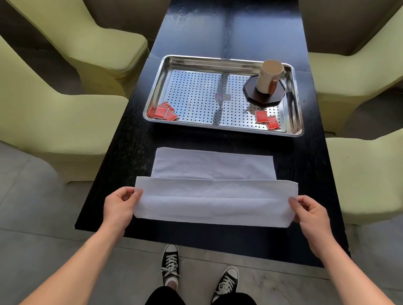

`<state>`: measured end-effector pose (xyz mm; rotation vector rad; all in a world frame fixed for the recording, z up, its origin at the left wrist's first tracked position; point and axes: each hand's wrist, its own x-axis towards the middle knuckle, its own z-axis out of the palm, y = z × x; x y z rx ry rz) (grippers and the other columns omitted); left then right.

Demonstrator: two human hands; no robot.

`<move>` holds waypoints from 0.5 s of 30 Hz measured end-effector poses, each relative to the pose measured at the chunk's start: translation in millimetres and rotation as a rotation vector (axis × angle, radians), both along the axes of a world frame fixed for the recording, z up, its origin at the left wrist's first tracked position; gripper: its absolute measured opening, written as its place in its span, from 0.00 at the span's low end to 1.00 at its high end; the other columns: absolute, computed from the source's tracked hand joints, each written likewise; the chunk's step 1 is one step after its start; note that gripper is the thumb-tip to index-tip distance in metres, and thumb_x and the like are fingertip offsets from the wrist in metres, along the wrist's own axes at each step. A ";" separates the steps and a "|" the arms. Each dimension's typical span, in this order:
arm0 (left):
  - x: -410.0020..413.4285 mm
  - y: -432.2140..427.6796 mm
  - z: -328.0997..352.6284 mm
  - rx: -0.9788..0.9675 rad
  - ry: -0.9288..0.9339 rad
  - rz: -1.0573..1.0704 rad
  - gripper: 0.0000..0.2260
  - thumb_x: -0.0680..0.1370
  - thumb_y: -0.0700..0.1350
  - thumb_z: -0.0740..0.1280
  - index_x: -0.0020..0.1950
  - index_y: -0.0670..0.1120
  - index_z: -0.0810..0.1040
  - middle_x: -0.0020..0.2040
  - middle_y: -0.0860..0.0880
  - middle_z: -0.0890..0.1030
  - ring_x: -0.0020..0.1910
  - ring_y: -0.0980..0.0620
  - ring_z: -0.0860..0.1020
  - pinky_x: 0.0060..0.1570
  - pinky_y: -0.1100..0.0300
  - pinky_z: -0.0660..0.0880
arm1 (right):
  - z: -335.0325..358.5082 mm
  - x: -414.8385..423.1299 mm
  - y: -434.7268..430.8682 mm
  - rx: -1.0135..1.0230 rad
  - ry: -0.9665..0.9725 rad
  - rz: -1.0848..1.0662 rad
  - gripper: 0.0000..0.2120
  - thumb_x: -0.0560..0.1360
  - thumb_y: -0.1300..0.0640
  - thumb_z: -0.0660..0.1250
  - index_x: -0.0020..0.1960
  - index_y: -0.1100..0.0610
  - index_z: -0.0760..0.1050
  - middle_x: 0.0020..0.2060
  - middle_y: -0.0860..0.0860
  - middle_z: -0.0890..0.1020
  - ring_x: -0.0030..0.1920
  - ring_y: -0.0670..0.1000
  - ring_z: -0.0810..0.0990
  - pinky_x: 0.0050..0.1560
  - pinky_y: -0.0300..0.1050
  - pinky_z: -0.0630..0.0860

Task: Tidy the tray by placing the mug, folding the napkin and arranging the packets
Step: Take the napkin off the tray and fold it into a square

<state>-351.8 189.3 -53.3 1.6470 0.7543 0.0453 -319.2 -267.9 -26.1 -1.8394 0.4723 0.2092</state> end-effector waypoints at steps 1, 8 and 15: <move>8.4 -1.7 -0.3 0.023 -0.003 0.015 0.03 0.78 0.44 0.72 0.44 0.48 0.83 0.40 0.47 0.85 0.40 0.50 0.81 0.42 0.55 0.78 | -0.7 8.0 1.8 -0.012 -0.004 -0.006 0.09 0.80 0.51 0.67 0.44 0.49 0.83 0.42 0.51 0.87 0.44 0.52 0.85 0.44 0.49 0.80; 80.2 -7.9 -1.5 0.092 0.003 0.035 0.05 0.77 0.48 0.72 0.40 0.52 0.82 0.40 0.51 0.84 0.39 0.53 0.81 0.38 0.58 0.77 | -10.5 65.7 12.1 -0.110 0.002 -0.023 0.08 0.81 0.51 0.66 0.44 0.47 0.81 0.42 0.50 0.85 0.42 0.50 0.84 0.40 0.46 0.78; 134.8 -5.3 -29.7 0.113 0.088 0.038 0.05 0.75 0.48 0.74 0.40 0.50 0.83 0.41 0.50 0.85 0.42 0.50 0.83 0.40 0.54 0.80 | -33.6 110.4 19.2 -0.189 0.073 -0.028 0.06 0.81 0.53 0.65 0.47 0.51 0.79 0.45 0.52 0.84 0.47 0.54 0.83 0.46 0.53 0.81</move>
